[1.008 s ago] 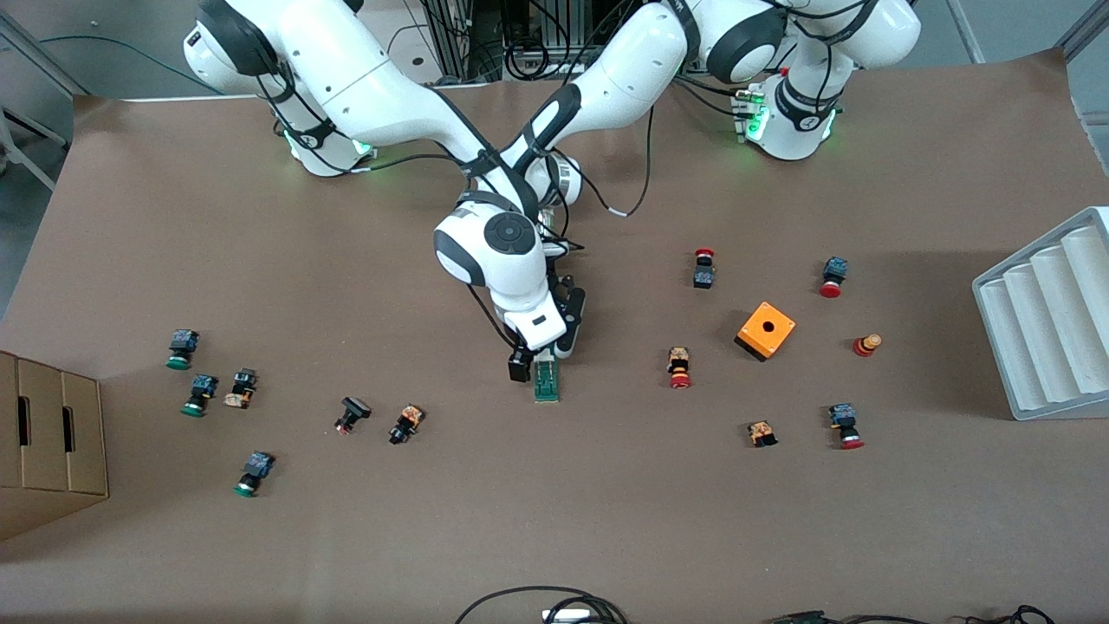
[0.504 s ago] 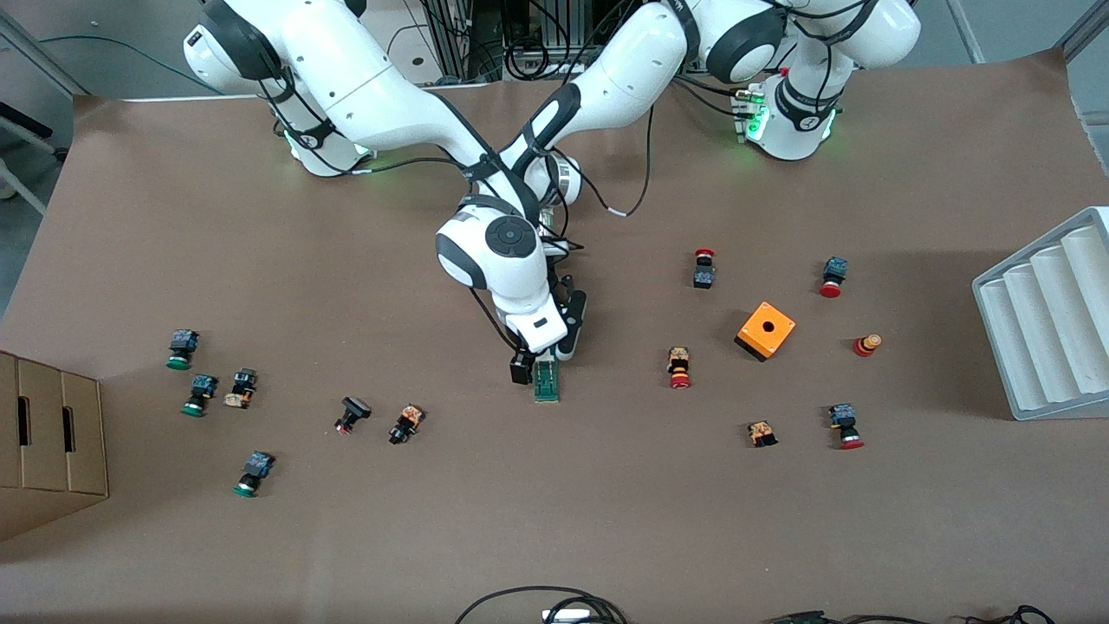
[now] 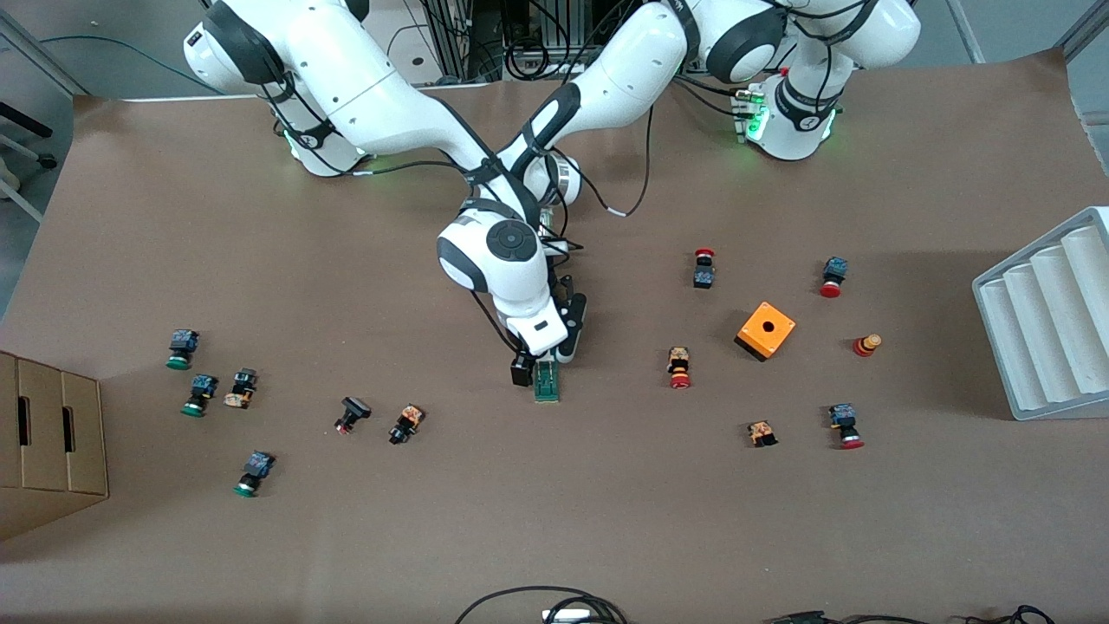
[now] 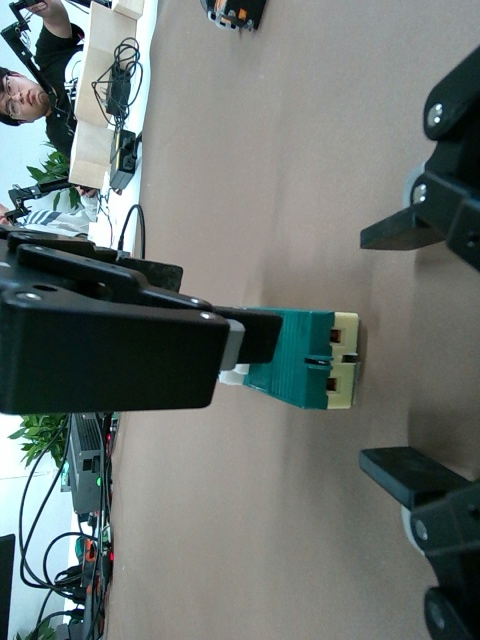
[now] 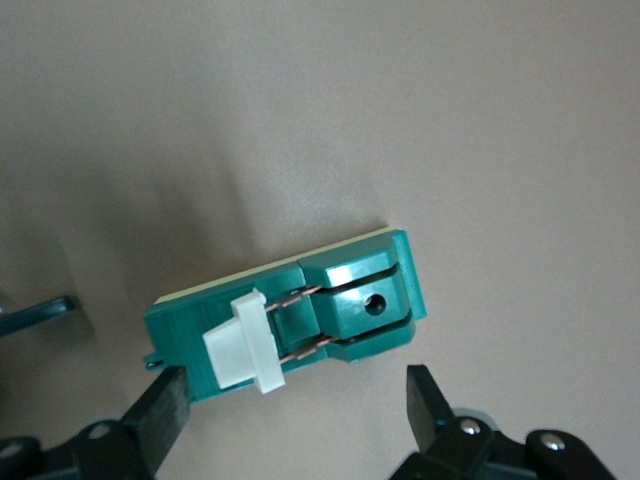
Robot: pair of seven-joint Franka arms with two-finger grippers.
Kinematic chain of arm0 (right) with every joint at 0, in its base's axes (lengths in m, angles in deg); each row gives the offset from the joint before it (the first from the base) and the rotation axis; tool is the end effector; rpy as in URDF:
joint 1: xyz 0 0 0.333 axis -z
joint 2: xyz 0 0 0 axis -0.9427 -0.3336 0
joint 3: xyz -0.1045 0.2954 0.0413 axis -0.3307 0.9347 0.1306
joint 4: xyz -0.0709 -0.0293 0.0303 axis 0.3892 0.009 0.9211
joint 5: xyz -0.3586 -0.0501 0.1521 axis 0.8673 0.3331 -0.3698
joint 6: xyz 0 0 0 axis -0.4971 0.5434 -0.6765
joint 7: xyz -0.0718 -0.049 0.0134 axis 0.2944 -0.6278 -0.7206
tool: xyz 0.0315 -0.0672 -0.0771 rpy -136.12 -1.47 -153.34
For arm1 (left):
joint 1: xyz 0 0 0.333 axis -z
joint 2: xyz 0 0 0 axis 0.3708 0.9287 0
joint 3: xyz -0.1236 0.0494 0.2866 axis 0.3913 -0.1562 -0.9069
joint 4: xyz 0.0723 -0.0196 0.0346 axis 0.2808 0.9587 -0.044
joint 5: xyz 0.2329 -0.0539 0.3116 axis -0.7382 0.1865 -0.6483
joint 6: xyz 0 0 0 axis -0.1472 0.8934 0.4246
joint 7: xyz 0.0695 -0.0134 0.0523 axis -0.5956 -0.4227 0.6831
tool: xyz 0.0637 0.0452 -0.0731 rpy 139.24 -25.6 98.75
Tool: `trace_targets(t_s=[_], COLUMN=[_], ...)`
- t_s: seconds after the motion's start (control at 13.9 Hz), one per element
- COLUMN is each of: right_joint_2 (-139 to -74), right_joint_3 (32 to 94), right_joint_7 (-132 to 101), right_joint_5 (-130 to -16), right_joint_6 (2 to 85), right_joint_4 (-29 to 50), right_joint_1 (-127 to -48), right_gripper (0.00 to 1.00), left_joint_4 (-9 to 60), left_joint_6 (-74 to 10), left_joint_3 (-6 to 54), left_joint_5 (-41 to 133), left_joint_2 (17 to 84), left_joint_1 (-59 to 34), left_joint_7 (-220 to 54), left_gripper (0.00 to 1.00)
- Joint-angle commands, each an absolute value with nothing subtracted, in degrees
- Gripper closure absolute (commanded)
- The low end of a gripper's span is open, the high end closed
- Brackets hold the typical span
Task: Close load switch with both arms
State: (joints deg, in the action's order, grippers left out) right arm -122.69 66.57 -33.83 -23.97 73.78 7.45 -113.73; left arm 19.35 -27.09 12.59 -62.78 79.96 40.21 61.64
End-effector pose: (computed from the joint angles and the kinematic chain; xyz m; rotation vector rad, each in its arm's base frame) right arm 0.5178 0.4650 0.2092 2.3951 1.8202 0.2744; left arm 0.3023 -0.5767 0.0596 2.5398 0.1846 1.8156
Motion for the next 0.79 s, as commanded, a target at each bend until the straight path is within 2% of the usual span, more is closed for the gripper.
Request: trace_targets(t_s=[0.0, 0.72], right_joint_2=[-123.9, -124.7], right_joint_3=[65.9, 65.8], right_joint_7=[-33.8, -33.8], right_joint_5=[-25.4, -25.4], right_joint_6=[74.6, 74.6], right_joint_4=[5.2, 4.7], right_joint_1=[-114.3, -114.3], right_gripper=[0.03, 0.03], left_joint_4=[18.7, 18.7], left_joint_6=[-26.5, -26.5], left_joint_3=[12.1, 12.1], left_joint_5=[-63.4, -63.4], left_joint_2=[80.5, 80.6], left_joint_1=[41.0, 41.1], left_joint_7=[61.9, 62.1], left_gripper=[0.12, 0.12])
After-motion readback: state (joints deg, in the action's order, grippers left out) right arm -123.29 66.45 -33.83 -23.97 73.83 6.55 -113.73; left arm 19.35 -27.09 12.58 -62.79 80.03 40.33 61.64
